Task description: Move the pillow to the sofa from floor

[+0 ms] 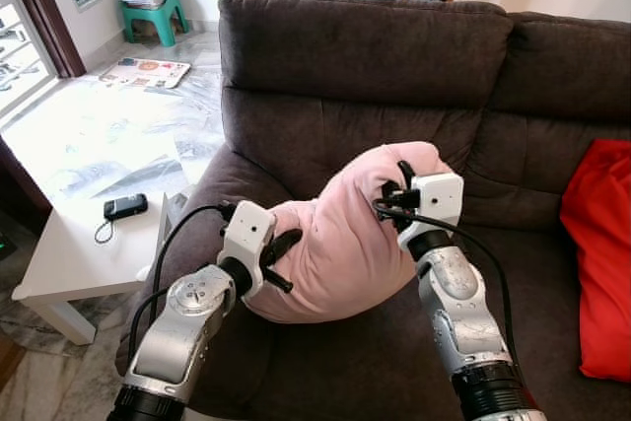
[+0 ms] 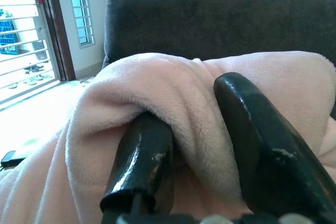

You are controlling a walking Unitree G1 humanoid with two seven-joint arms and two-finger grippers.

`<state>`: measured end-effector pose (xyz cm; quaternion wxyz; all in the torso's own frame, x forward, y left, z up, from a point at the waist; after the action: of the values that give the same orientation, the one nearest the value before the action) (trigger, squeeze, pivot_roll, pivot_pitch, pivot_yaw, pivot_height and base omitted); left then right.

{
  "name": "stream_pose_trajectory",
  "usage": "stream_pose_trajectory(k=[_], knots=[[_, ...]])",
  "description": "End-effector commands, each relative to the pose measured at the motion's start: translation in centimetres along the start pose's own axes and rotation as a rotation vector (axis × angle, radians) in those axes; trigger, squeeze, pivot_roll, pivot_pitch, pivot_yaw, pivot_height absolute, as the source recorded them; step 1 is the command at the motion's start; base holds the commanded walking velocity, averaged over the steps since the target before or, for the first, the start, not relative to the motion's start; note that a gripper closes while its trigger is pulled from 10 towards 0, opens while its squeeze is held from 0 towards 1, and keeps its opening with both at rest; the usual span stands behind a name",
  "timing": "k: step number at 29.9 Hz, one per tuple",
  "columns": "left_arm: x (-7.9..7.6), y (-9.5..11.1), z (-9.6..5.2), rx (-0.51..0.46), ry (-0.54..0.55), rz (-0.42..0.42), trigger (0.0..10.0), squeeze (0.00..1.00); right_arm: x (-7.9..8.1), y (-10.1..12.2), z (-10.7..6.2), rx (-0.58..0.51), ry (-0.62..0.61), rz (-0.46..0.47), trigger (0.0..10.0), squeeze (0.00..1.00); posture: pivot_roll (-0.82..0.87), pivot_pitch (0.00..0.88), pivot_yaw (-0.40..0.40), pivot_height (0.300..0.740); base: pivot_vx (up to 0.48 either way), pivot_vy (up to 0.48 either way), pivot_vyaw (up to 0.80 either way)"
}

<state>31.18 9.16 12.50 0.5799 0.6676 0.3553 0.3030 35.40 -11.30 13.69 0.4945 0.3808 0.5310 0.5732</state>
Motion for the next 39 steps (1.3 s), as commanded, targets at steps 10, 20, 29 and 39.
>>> stream_pose_trajectory(k=[10, 20, 29, 39], knots=[[-2.7, 2.2, 0.6, -0.085, -0.123, 0.023, 10.0, 0.00, 2.2, 1.9, 1.2, -0.075, 0.105, -0.057, 10.0, 1.00, 0.01, 0.000, -0.053, 0.740, 0.000, 0.000, 0.00], [-2.7, 1.9, 0.7, -0.079, -0.119, 0.019, 10.0, 0.00, 0.7, 2.1, 1.4, -0.077, 0.035, -0.075, 10.0, 0.00, 0.01, 0.000, -0.054, 0.740, 0.000, 0.000, 0.00], [-2.4, 1.4, 0.7, -0.067, -0.100, 0.013, 10.0, 0.00, -2.0, 2.3, 1.5, -0.072, -0.054, -0.121, 10.0, 0.00, 0.01, 0.000, -0.056, 0.740, 0.000, 0.000, 0.00], [-2.4, 0.6, 0.6, -0.044, -0.095, 0.015, 10.0, 0.00, -6.5, 3.7, 1.3, -0.099, -0.132, -0.184, 10.0, 0.00, 0.00, 0.000, -0.054, 0.740, 0.000, 0.000, 0.00]])
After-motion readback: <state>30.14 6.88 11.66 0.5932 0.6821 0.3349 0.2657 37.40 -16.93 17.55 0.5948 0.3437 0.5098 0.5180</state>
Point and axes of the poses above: a point about 5 cm out from each wrist's last joint towards the gripper, its own z axis pointing out of the wrist towards the gripper, its own y axis along the axis of the wrist's last joint, x = y × z, the point moved 3 cm from there along z, pointing out of the wrist towards the gripper, and after that the axes turned 4 degrees about -z, right-handed, at the moved point
